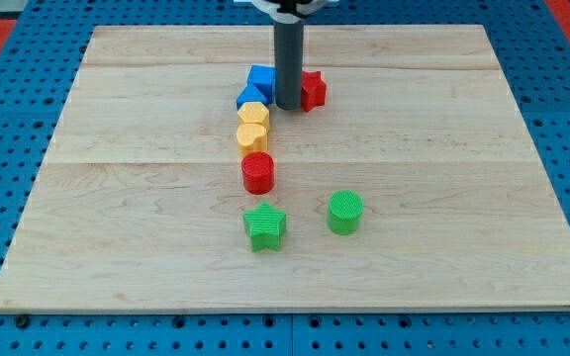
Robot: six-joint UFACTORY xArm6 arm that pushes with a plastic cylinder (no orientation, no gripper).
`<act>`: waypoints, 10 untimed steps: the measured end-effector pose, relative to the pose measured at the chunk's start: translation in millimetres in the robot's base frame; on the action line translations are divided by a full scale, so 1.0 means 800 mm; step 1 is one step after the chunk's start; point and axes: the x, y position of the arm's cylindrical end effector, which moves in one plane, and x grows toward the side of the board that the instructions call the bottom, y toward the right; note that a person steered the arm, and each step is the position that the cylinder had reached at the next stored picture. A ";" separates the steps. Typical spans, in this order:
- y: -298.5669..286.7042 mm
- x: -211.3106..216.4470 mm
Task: Move the red star towards the top center of the board
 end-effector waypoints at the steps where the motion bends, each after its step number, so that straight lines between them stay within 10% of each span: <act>1: -0.005 -0.001; 10: 0.016 -0.102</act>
